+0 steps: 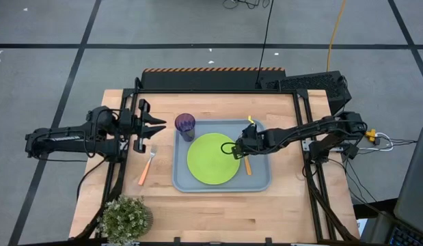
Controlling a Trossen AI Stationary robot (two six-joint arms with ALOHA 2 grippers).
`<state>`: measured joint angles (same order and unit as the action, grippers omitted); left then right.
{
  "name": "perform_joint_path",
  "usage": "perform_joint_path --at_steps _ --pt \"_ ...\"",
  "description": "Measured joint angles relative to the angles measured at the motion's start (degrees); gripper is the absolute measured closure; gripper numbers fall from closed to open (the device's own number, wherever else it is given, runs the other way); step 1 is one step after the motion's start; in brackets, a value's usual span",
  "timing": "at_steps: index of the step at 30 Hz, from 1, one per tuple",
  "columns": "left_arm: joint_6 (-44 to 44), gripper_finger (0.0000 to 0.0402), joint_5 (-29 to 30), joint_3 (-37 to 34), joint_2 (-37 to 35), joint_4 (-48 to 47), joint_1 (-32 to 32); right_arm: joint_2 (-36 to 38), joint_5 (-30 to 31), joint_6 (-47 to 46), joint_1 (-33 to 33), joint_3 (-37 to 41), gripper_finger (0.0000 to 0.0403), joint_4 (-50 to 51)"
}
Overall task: Pick and place plate/cup/fork/spoon on tray
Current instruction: Adjust the green plate and the orange spoon on the gray serving tray
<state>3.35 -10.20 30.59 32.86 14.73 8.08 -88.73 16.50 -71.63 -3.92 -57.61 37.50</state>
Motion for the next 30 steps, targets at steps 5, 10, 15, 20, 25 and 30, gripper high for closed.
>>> perform_joint_path --at_steps 5,10,15,20,25,30 --pt "-0.1 0.0327 0.0 0.0 0.0 0.0 0.0 0.0 -4.0 -5.0 -1.2 3.9 0.0287 0.0" --pt "-0.1 0.0327 0.0 0.0 0.0 0.0 0.0 0.0 -6.3 -8.1 -2.2 7.0 0.0287 -2.9" --pt "1.2 0.0327 0.0 0.0 0.0 0.0 0.0 0.0 -8.0 -5.6 -2.2 7.0 0.0287 -7.7" --pt "4.2 0.0327 0.0 0.0 0.0 1.0 0.0 0.0 -10.6 3.0 -2.1 7.0 0.0287 -9.0" --pt "5.7 0.0327 0.0 0.0 0.0 4.0 0.0 0.0 -10.5 5.1 -2.1 7.0 0.0287 -6.1" --pt "6.9 0.0327 0.1 0.0 0.0 5.5 0.0 0.0 -10.6 12.4 -1.9 7.0 0.0287 -6.9"
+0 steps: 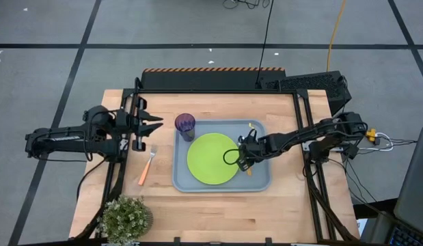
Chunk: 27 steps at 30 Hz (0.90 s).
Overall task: Pick and place plate/cup/fork/spoon on tray
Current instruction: Adjust the green plate and the orange spoon on the gray serving tray
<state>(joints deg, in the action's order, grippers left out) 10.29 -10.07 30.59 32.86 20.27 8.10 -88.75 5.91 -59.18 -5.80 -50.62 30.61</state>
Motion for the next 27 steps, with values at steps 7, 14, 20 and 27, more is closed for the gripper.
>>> perform_joint_path --at_steps 7,14,20,27 --pt "1.7 0.0327 0.0 0.0 0.0 1.5 0.0 0.1 -8.9 10.0 1.4 -0.1 0.0287 -1.7" --pt "2.0 0.0327 0.1 0.0 0.0 2.4 0.2 2.7 -12.2 0.8 3.3 -0.1 0.0287 1.0" --pt "2.0 0.0327 0.2 0.0 0.0 2.9 0.2 6.5 -22.6 5.6 3.2 -0.1 0.0287 -9.8" --pt "1.9 0.0327 0.2 0.0 0.0 3.4 0.2 8.8 -15.0 0.7 3.0 -0.1 0.0287 -16.7"
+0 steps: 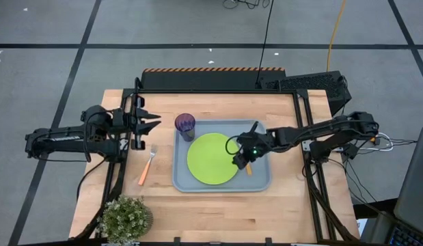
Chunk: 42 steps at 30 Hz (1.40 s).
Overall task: Pick and place plate/cup/fork/spoon on tray
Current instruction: Adjust the green plate and the orange spoon on the gray serving tray
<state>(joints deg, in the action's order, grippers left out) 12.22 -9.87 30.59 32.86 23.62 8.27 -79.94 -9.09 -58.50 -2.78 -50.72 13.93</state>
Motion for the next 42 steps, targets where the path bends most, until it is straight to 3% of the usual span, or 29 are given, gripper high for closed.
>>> perform_joint_path --at_steps 5,9,24,32,42 --pt "0.0 0.0327 0.0 0.0 0.0 0.0 0.2 -0.3 0.7 -8.6 1.0 0.0 0.0287 6.4" --pt "0.0 0.0327 0.1 0.0 0.0 -0.1 0.3 -0.7 5.2 -10.5 0.5 0.1 0.0287 12.4" --pt "0.4 0.0327 0.1 0.0 0.0 0.0 0.3 -2.2 9.0 -11.4 -1.7 -1.3 0.0287 11.6" --pt "0.8 0.0327 0.4 0.0 0.0 0.2 0.3 -4.7 12.4 -3.1 -1.9 -14.5 0.0287 12.2" --pt "1.0 0.0327 0.4 0.0 0.0 0.2 0.3 -14.7 15.1 5.6 -2.2 -39.1 0.0287 27.5"
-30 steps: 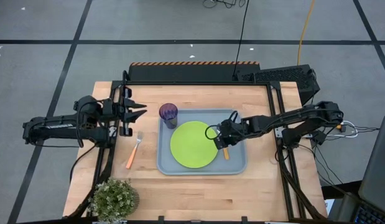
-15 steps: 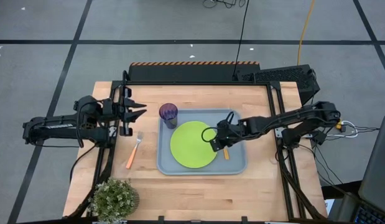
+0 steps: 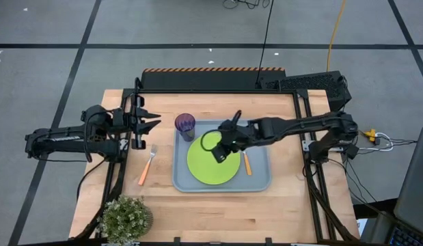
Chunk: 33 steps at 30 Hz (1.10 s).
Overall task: Pick and place plate/cup/fork/spoon on tray
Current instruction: Adjust the green plate and the orange spoon on the gray serving tray
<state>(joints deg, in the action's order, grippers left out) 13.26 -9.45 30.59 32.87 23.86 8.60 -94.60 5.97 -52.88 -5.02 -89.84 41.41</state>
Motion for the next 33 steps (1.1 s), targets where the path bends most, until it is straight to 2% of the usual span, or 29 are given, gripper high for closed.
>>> perform_joint_path --at_steps 4,9,12,23,30,33 --pt "0.0 0.0327 0.0 0.0 0.0 0.0 0.0 -5.2 -0.1 -1.7 0.4 -6.6 0.0287 12.5" --pt "-0.2 0.0327 0.0 0.0 0.0 -0.2 0.0 -9.5 -1.5 -8.4 1.6 -7.2 0.0287 33.1" --pt "-0.2 0.0327 0.0 0.0 0.0 -0.2 0.0 -12.5 -1.2 -9.4 1.7 -7.2 0.0287 40.7" --pt "-0.3 0.0327 0.0 0.0 0.0 -0.8 0.0 -19.5 -1.0 -7.1 1.5 -6.8 0.0287 40.2" --pt "-0.2 0.0327 0.0 0.0 0.0 -1.3 0.0 -18.4 -0.1 -7.5 1.5 -0.5 0.0287 37.0" --pt "-0.3 0.0327 0.0 0.0 0.0 -1.3 0.0 -17.6 -1.9 -7.7 1.5 3.3 0.0287 34.1"
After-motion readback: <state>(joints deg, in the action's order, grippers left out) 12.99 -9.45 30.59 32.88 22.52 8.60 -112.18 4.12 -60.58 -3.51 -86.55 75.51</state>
